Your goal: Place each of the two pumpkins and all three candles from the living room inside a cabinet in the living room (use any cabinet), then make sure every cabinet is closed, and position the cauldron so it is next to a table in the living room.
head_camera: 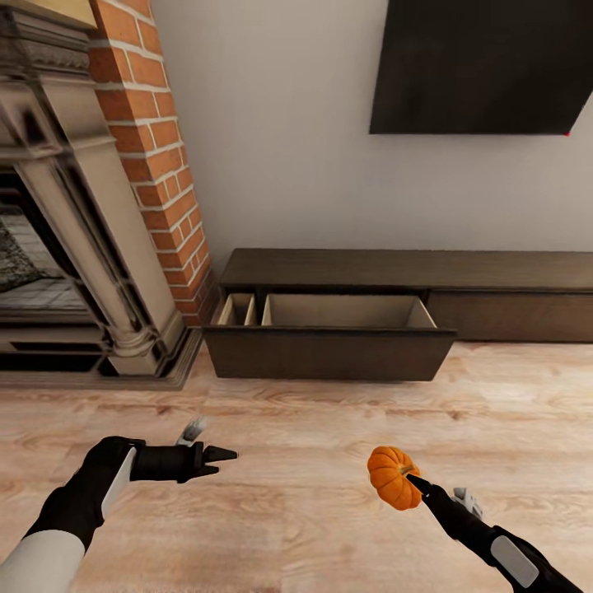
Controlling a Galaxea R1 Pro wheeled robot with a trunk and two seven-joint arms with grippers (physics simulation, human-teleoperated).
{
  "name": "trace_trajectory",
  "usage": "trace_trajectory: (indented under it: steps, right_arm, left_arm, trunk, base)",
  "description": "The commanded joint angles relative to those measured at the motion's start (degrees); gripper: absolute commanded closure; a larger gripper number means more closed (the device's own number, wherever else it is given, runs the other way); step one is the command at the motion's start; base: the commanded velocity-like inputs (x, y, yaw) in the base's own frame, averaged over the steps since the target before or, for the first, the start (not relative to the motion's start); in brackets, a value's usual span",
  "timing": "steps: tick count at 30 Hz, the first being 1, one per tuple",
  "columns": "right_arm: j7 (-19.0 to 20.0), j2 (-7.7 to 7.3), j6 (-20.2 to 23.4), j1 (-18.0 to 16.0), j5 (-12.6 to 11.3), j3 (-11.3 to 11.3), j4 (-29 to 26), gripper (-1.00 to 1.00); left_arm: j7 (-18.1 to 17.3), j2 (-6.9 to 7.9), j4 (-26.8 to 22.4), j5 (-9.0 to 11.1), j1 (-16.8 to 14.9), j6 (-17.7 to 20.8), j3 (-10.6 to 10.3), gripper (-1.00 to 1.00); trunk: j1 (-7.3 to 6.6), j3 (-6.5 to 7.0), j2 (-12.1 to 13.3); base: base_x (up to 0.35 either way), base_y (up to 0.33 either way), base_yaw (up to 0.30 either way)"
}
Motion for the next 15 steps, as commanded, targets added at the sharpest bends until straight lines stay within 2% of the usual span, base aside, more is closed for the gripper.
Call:
trace_trajectory:
  steps: [1, 15]
  right_arm:
    - [0.2, 0.01, 0.1, 0.0, -0.3, -0.1, 0.0, 1.0]
    - [0.2, 0.03, 0.1, 0.0, -0.2, -0.1, 0.0, 1.0]
  left_arm:
    - [0.0, 0.01, 0.0, 0.0, 0.0, 0.0, 0.0, -1.0]
    - [-0.1, 0.0, 0.0, 0.0, 0.0, 0.0, 0.0, -1.0]
  trunk:
    - [0.0, 0.0, 0.0]
    - [0.0, 0.0, 0.0]
  base:
    - [0.0, 0.0, 0.291]
    - [0.0, 0.0, 0.291]
